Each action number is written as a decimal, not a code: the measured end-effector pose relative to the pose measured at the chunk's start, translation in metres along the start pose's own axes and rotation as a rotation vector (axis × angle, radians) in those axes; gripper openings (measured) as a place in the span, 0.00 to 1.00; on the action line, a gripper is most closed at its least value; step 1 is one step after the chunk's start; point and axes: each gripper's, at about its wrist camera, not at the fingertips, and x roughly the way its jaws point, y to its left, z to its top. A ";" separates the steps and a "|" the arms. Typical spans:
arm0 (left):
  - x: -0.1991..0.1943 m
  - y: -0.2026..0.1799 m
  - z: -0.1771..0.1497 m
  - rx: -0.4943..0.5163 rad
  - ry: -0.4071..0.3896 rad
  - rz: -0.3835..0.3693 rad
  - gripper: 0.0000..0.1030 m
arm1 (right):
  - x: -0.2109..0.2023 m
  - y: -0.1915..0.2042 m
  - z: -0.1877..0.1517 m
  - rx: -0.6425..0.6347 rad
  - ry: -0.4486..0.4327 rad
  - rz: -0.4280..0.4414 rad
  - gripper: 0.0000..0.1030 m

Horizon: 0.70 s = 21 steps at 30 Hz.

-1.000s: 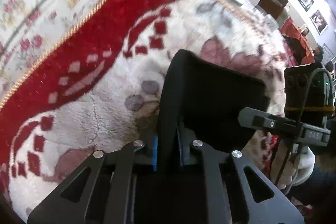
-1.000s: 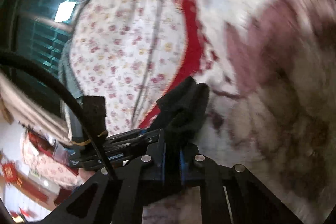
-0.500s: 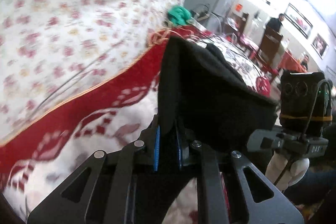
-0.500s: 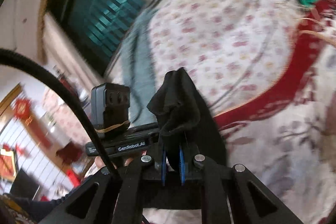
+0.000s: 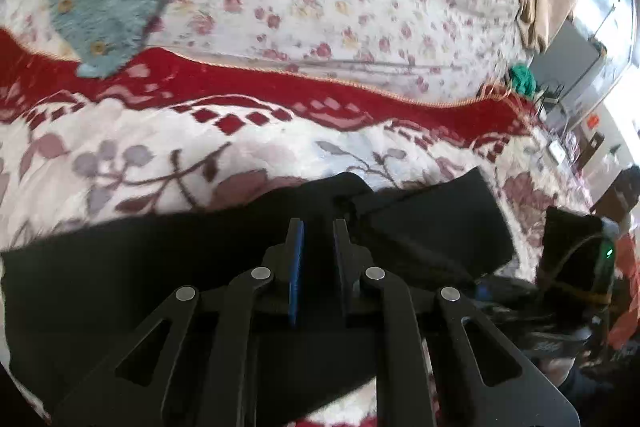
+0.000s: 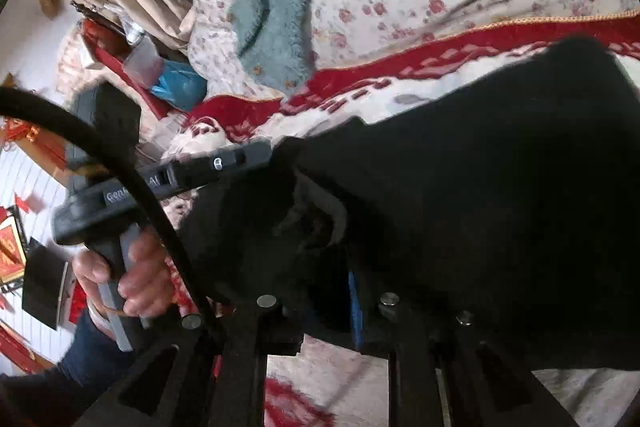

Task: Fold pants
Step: 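Fold the pants in half with the left gripper toward the right gripper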

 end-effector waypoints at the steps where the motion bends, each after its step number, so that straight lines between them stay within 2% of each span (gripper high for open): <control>1: -0.006 -0.002 -0.003 -0.001 -0.017 -0.006 0.12 | -0.009 0.005 0.003 -0.021 -0.013 0.028 0.26; 4: -0.018 -0.013 -0.008 0.020 -0.051 -0.021 0.12 | -0.048 0.014 0.008 -0.079 -0.083 0.057 0.29; 7: -0.017 -0.029 -0.011 0.025 -0.052 -0.059 0.12 | -0.085 0.004 0.011 -0.057 -0.168 0.005 0.35; 10: -0.011 -0.052 -0.014 0.041 -0.052 -0.090 0.12 | -0.105 -0.021 0.019 -0.016 -0.211 -0.134 0.37; 12: -0.005 -0.065 -0.016 0.049 -0.040 -0.112 0.12 | -0.107 -0.039 0.025 0.015 -0.205 -0.235 0.39; 14: 0.006 -0.078 -0.019 0.051 -0.018 -0.137 0.12 | -0.104 -0.049 0.027 0.037 -0.187 -0.285 0.39; 16: 0.013 -0.086 -0.022 0.059 -0.008 -0.122 0.12 | -0.100 -0.056 0.028 0.060 -0.188 -0.278 0.39; 19: 0.028 -0.092 -0.026 0.052 0.005 -0.079 0.12 | -0.100 -0.052 0.028 0.065 -0.221 -0.218 0.39; 21: 0.041 -0.089 -0.028 0.031 0.026 -0.019 0.12 | -0.093 -0.044 0.028 0.031 -0.219 -0.213 0.39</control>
